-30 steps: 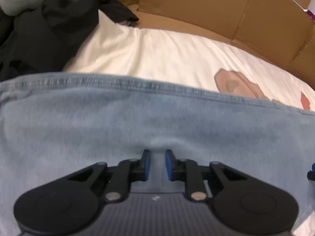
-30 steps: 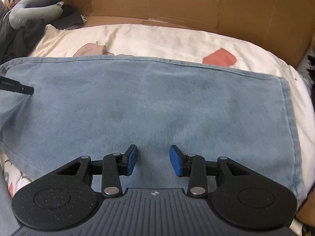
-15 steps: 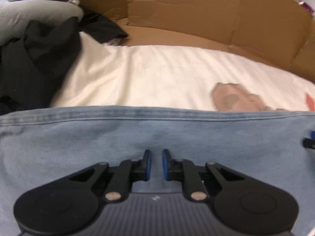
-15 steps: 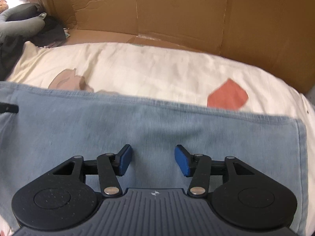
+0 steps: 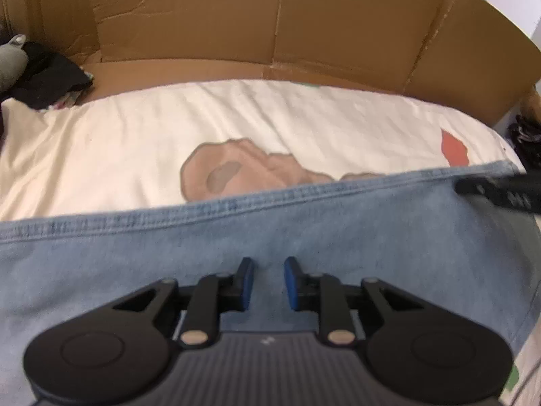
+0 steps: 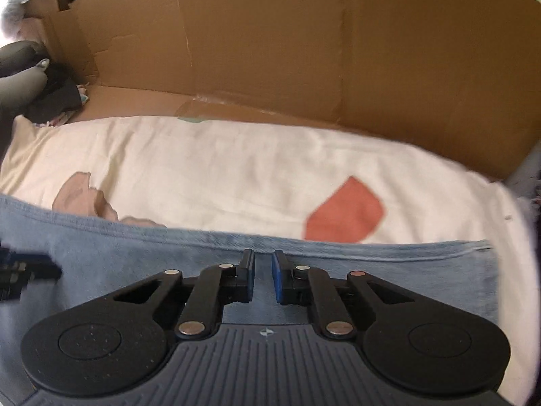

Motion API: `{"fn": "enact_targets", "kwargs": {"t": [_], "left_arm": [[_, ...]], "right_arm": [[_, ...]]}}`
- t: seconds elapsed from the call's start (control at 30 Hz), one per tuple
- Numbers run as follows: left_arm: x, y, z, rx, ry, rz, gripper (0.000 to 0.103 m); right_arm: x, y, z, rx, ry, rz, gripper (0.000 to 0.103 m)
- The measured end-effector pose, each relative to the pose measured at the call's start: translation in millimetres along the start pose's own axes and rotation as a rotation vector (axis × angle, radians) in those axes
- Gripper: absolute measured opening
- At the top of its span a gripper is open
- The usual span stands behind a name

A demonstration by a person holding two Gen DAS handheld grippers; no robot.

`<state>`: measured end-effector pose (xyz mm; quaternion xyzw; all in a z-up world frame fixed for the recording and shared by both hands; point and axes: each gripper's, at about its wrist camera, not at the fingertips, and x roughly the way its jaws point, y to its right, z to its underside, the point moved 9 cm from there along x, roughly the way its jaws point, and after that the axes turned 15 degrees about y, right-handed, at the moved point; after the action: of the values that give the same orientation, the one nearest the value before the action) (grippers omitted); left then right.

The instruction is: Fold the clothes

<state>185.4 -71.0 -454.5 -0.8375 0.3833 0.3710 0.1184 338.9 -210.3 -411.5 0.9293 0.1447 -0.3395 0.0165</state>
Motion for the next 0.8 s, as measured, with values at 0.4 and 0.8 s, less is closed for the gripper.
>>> {"fn": "enact_targets", "kwargs": {"t": [0.4, 0.8], "left_arm": [[27, 0, -25, 0.004, -0.026, -0.048, 0.022], [-40, -55, -50, -0.119, -0.061, -0.098, 0.035]], "right_arm": [[-9, 61, 20, -0.055, -0.036, 0.078, 0.015], [-10, 55, -21, -0.059, -0.143, 0.011, 0.012]]}}
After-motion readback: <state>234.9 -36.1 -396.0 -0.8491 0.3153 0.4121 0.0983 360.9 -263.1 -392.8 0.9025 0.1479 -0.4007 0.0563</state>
